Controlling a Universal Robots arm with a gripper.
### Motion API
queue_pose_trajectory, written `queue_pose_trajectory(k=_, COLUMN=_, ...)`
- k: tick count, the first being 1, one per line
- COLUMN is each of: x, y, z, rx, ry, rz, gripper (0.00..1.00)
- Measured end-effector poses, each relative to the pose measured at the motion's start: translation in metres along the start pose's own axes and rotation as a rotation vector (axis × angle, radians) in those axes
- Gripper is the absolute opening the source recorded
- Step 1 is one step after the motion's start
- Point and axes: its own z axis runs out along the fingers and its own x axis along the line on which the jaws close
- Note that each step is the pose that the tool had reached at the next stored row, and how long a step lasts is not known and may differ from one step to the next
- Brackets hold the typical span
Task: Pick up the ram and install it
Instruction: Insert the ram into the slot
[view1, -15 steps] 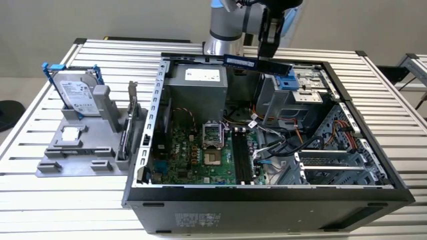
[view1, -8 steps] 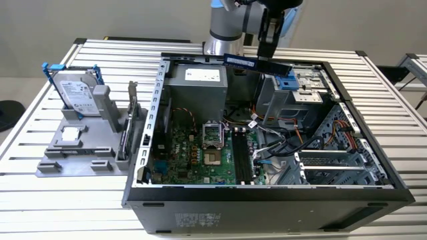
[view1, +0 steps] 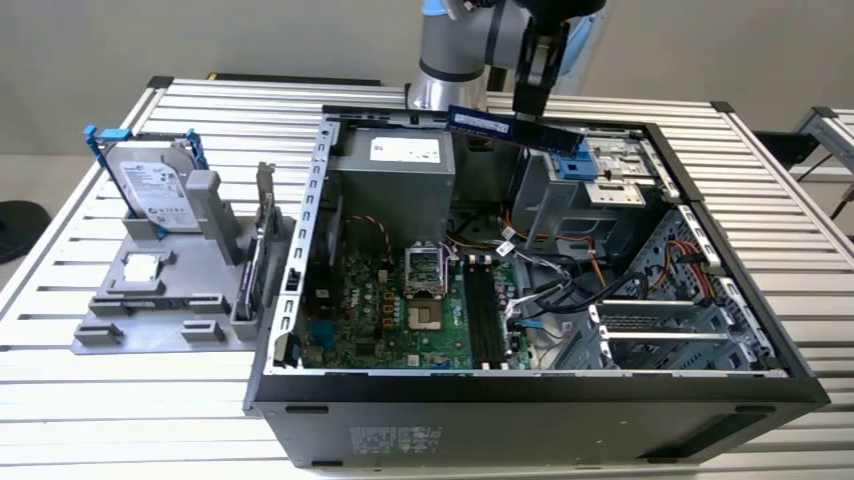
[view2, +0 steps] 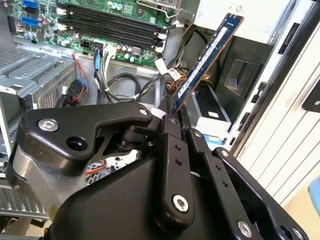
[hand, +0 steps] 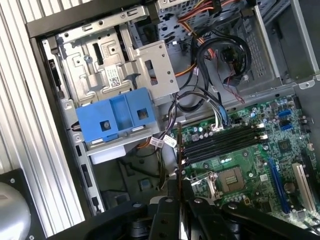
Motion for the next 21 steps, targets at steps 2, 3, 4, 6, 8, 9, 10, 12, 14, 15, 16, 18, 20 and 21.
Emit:
queue_pose_trajectory(k=2, x=0.0, y=0.0, z=0.0, rx=-0.0002, ry=-0.0005, rz=0.013, gripper=0.0)
queue_pose_trajectory(k=3, x=0.0, y=0.0, z=0.0, rx=-0.0003, ry=-0.0008, rz=0.02, gripper=0.0)
queue_pose_trajectory(k=4, x=0.0, y=0.0, z=0.0, rx=-0.0003, ry=-0.0011, rz=0.027, gripper=0.0)
queue_pose_trajectory(k=6, x=0.0, y=0.0, z=0.0, rx=-0.0005, ry=-0.0017, rz=0.04, gripper=0.0)
queue_pose_trajectory(k=8, x=0.0, y=0.0, z=0.0, rx=-0.0007, ry=-0.0023, rz=0.055, gripper=0.0)
queue_pose_trajectory(k=9, x=0.0, y=0.0, z=0.0, rx=-0.0008, ry=-0.0026, rz=0.063, gripper=0.0)
queue_pose_trajectory(k=10, x=0.0, y=0.0, z=0.0, rx=-0.0009, ry=-0.0029, rz=0.071, gripper=0.0)
queue_pose_trajectory(k=12, x=0.0, y=0.0, z=0.0, rx=-0.0012, ry=-0.0037, rz=0.087, gripper=0.0)
queue_pose_trajectory(k=14, x=0.0, y=0.0, z=0.0, rx=-0.0013, ry=-0.0042, rz=0.103, gripper=0.0)
queue_pose_trajectory(k=15, x=0.0, y=0.0, z=0.0, rx=-0.0015, ry=-0.0045, rz=0.111, gripper=0.0)
queue_pose_trajectory(k=16, x=0.0, y=0.0, z=0.0, rx=-0.0016, ry=-0.0049, rz=0.119, gripper=0.0)
queue_pose_trajectory(k=18, x=0.0, y=0.0, z=0.0001, rx=-0.0018, ry=-0.0055, rz=0.135, gripper=0.0)
queue_pose_trajectory(k=20, x=0.0, y=0.0, z=0.0, rx=-0.002, ry=-0.0062, rz=0.151, gripper=0.0)
queue_pose_trajectory(k=21, x=0.0, y=0.0, z=0.0, rx=-0.0021, ry=-0.0066, rz=0.159, gripper=0.0)
